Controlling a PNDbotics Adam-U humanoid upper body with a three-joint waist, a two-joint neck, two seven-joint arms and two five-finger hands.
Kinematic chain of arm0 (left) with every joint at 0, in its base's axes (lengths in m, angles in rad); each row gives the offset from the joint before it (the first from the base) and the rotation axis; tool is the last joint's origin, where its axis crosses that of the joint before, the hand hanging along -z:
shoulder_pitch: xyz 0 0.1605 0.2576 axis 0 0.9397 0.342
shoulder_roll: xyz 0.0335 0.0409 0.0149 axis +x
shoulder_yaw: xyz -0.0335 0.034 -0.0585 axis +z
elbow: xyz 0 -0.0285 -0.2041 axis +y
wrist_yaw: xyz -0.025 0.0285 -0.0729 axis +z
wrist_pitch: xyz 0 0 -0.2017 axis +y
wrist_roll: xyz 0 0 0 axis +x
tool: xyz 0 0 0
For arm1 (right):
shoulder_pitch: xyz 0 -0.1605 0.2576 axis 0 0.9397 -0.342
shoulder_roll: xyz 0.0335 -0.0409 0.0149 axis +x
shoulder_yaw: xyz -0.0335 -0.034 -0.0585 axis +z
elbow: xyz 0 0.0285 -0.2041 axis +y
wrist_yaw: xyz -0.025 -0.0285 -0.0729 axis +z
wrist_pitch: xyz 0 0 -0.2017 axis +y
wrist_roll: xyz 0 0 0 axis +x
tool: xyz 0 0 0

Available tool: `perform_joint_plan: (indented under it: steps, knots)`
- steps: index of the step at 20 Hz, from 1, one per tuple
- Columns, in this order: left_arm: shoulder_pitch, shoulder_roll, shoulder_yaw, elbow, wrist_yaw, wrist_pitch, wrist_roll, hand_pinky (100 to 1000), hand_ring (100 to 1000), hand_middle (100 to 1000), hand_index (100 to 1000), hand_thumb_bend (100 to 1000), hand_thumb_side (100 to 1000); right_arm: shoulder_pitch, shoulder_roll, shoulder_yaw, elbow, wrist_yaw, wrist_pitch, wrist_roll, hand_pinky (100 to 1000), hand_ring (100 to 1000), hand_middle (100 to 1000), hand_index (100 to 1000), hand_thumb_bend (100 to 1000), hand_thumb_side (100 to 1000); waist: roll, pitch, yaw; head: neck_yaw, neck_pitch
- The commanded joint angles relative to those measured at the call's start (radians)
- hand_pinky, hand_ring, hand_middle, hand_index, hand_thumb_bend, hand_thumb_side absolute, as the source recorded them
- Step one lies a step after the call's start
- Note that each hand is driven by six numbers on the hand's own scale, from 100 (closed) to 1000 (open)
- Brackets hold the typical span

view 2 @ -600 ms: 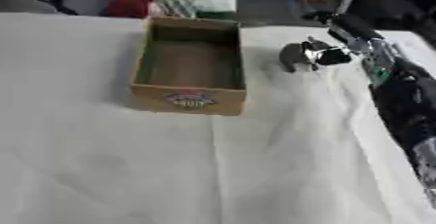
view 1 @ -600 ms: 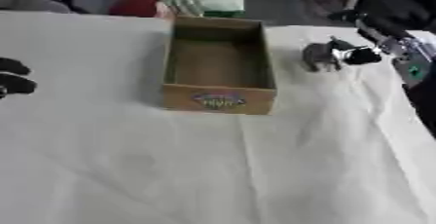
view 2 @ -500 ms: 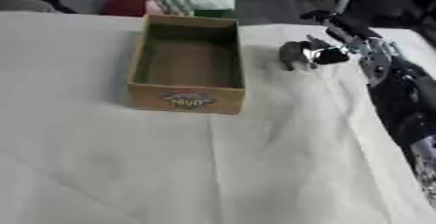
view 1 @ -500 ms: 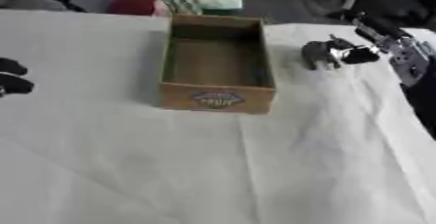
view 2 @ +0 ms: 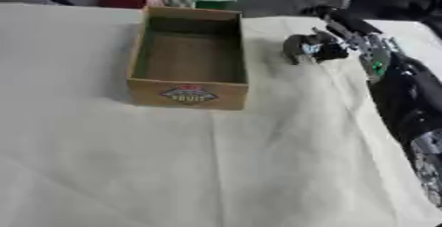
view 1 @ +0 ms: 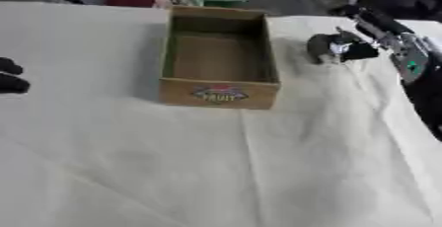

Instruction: Pick up objects on the table and place them in the box.

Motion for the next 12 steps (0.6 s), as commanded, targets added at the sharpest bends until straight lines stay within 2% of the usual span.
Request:
perform_joint_plan:
  steps: [1, 5, 12]
  knots:
    - [-0.008, 0.007, 0.0, -0.023, -0.002, -0.002, -0.006, 730, 635, 630, 712, 100, 854, -0.023, -0.025, -0.005, -0.003, 0.021, 0.012, -0.012, 952, 929, 896, 972, 100, 433, 0.005, -0.012, 0.004, -0.008, 0.002]
    - [-0.008, 0.005, -0.001, -0.025, -0.005, -0.003, -0.01, 730, 634, 629, 712, 100, 858, -0.021, -0.026, -0.005, 0.004, 0.047, 0.036, -0.032, 946, 930, 897, 972, 100, 440, 0.005, -0.002, 0.008, -0.011, 0.002]
    - [-0.009, 0.002, -0.001, -0.03, -0.011, -0.004, -0.016, 729, 634, 629, 712, 100, 864, -0.018, -0.031, -0.006, 0.019, 0.119, 0.109, -0.1, 947, 941, 909, 971, 100, 394, 0.005, 0.015, 0.011, -0.015, 0.004]
